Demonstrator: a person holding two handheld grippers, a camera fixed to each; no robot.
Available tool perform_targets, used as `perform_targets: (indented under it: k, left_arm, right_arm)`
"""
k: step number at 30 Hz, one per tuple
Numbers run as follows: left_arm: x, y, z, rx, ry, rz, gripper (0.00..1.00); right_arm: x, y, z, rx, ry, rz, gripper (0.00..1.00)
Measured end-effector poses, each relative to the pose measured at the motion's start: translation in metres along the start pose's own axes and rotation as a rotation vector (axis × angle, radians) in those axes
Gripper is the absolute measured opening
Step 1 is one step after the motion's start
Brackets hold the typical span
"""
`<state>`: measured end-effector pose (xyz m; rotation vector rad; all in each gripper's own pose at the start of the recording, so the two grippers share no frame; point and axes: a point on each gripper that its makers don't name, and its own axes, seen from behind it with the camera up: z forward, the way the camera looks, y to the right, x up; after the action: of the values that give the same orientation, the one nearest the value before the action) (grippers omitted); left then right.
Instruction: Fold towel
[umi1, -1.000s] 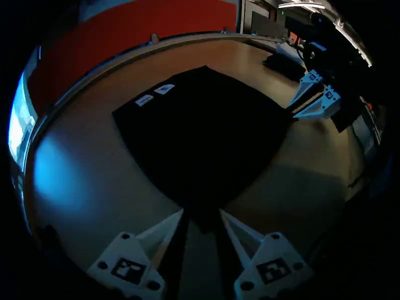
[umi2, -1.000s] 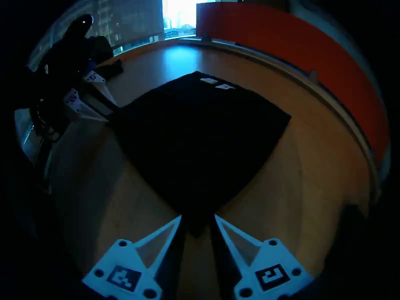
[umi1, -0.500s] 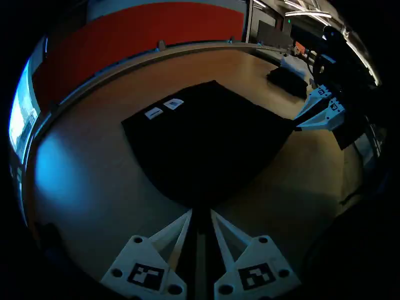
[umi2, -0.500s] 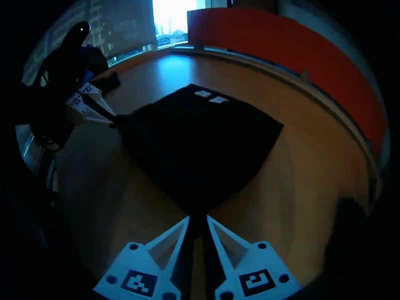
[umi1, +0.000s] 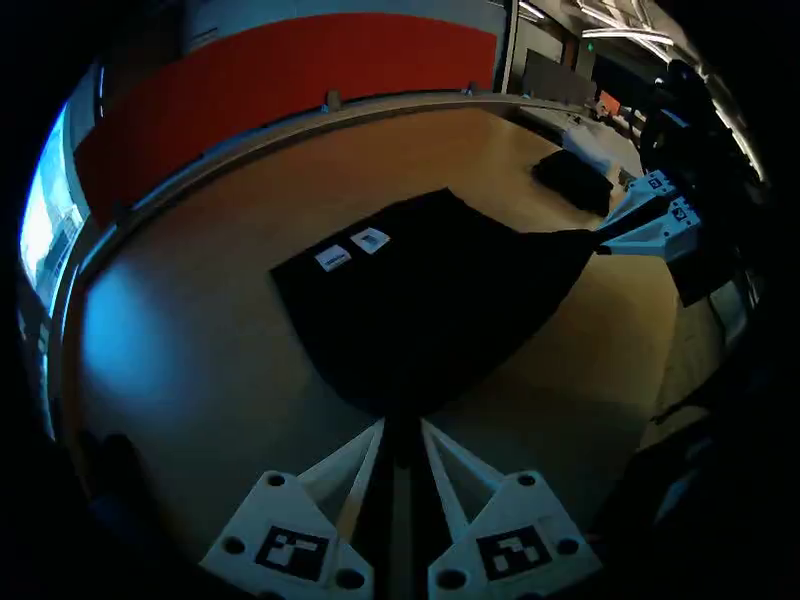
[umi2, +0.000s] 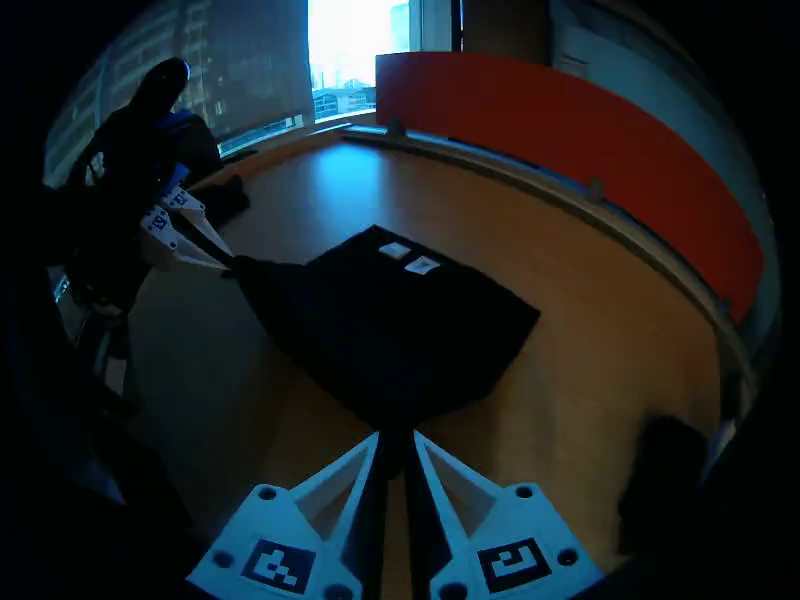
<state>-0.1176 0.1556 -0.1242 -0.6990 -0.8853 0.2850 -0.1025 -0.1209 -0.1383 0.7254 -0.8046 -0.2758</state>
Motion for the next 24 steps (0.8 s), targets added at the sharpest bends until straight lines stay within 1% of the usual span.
perform_targets:
  k: [6, 12, 18, 24]
  left_arm:
    - [0.004, 0.009, -0.018, -0.01, 0.013, -0.04, 0.09]
    - [0.008, 0.011, -0.033, -0.008, 0.026, -0.046, 0.09]
    - [0.012, 0.016, -0.044, -0.016, 0.034, -0.055, 0.09]
    - [0.014, 0.018, -0.053, -0.019, 0.039, -0.045, 0.09]
  right_arm:
    - [0.009, -0.004, -0.018, 0.007, 0.013, 0.005, 0.09]
    - [0.021, -0.011, -0.034, 0.02, 0.037, 0.018, 0.09]
    - [0.023, -0.014, -0.043, 0.016, 0.037, 0.015, 0.09]
    - [0.029, -0.021, -0.054, 0.032, 0.048, 0.014, 0.09]
